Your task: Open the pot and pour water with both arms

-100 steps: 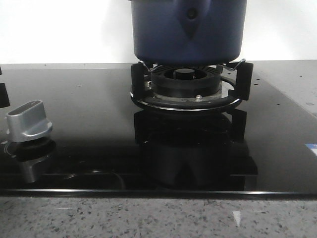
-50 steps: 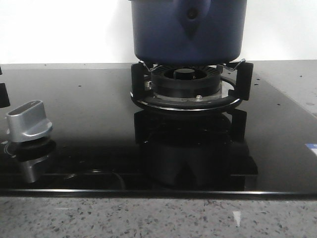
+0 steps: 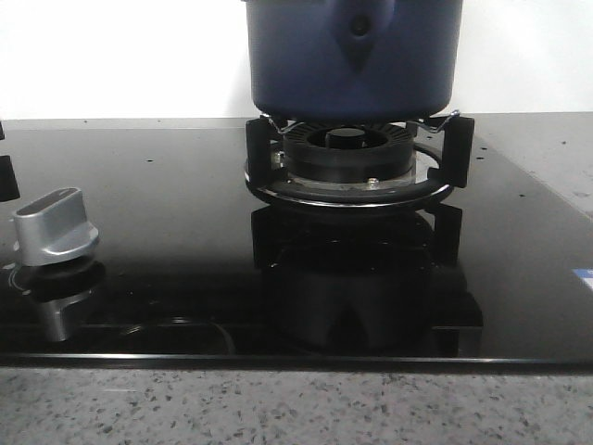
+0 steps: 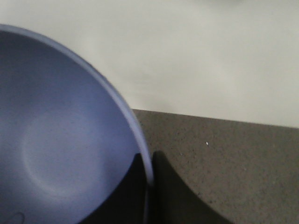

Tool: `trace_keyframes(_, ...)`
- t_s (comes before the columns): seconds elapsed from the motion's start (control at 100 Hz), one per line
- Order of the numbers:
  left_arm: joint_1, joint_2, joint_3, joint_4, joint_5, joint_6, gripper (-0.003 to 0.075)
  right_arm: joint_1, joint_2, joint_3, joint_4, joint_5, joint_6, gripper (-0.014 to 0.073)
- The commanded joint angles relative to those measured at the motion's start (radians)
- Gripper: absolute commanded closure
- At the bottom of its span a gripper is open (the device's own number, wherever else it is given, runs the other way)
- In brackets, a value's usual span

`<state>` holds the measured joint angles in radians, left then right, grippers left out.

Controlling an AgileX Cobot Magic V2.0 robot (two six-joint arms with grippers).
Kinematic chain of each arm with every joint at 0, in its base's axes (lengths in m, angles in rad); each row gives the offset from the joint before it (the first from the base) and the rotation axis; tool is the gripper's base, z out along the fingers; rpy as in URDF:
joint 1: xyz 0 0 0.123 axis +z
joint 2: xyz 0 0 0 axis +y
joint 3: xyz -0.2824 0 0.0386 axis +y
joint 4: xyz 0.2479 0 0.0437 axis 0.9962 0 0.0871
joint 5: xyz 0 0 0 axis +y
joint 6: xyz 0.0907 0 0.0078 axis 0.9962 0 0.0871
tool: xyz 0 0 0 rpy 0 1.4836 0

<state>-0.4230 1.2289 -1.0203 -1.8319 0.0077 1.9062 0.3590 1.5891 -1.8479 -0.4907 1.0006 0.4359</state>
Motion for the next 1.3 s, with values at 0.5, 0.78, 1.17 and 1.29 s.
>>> trace_keyframes(0.5,0.002,-0.002,-0.035,-0.039,0.319,0.000,0.0459,-0.475,-0.189,0.031,0.383,0.202,-0.182,0.0643)
trace_keyframes(0.78,0.000,0.020,-0.041,-0.039,0.432,0.000,0.0459,-0.536,-0.223,0.327,0.452,0.161,-0.190,0.0643)
trace_keyframes(1.17,-0.059,0.109,-0.183,-0.039,0.493,0.000,0.0459,-0.574,-0.223,0.587,0.452,0.085,-0.190,0.0643)
trace_keyframes(1.29,-0.087,0.156,-0.226,-0.039,0.493,0.000,0.0459,-0.586,-0.223,0.610,0.452,0.077,-0.187,0.0642)
